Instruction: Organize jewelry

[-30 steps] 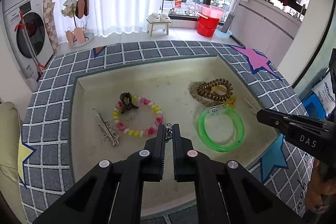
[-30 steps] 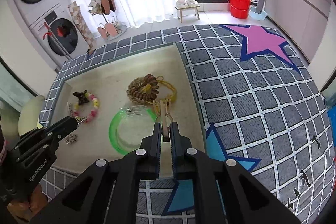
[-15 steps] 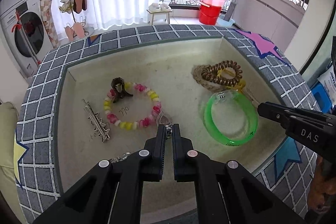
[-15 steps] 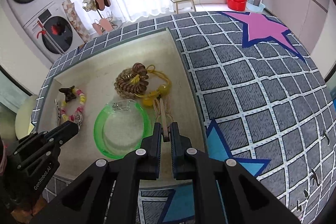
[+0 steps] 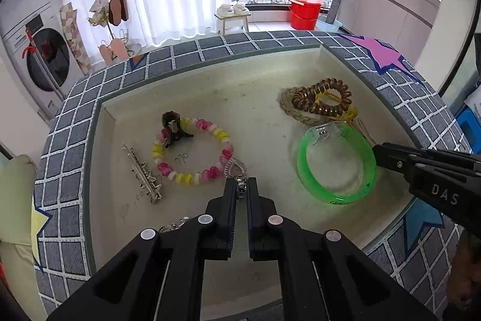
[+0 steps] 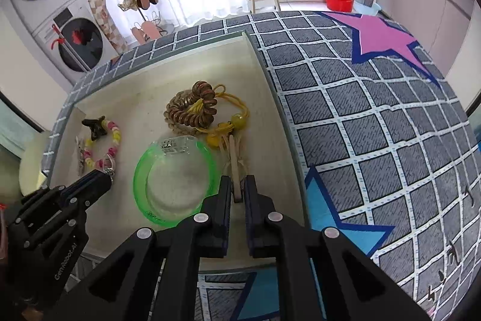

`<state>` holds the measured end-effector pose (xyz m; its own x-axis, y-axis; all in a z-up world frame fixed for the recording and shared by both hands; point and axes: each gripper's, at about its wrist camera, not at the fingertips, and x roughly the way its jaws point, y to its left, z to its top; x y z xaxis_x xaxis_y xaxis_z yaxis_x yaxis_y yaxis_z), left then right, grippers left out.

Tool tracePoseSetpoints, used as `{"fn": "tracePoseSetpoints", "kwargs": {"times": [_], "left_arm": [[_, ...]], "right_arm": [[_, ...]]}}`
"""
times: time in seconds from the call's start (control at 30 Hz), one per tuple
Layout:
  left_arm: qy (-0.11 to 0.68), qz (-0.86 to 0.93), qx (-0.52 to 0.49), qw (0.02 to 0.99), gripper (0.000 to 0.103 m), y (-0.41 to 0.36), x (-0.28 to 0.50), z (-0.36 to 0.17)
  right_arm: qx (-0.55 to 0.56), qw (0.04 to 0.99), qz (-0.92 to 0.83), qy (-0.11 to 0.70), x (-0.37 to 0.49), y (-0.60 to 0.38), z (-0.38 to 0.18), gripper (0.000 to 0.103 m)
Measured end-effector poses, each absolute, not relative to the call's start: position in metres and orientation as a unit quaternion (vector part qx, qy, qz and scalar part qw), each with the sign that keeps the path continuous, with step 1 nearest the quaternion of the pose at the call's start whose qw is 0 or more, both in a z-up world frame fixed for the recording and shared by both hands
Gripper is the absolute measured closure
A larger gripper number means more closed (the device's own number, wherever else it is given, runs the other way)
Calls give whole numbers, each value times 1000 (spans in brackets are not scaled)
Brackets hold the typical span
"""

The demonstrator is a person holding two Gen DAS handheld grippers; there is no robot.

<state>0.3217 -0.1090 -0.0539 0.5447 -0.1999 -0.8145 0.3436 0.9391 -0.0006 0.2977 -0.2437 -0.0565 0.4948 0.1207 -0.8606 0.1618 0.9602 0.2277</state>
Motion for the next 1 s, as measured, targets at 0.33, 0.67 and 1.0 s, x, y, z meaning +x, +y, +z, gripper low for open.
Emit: {"fn": "tracePoseSetpoints", "kwargs": {"times": [0.33,0.67,1.0], "left_arm": [[443,-145,75,882,83,-106,320,-50],[431,-136,59,890,83,-98,320,-42],[414,-116,48,901,82,-88,322,-35]], "right_arm": [[167,866,5,471,282,-246,-38,54],[175,873,9,456,272,-246,-25,54],[177,875,11,451,266,-246,-21,54]]}}
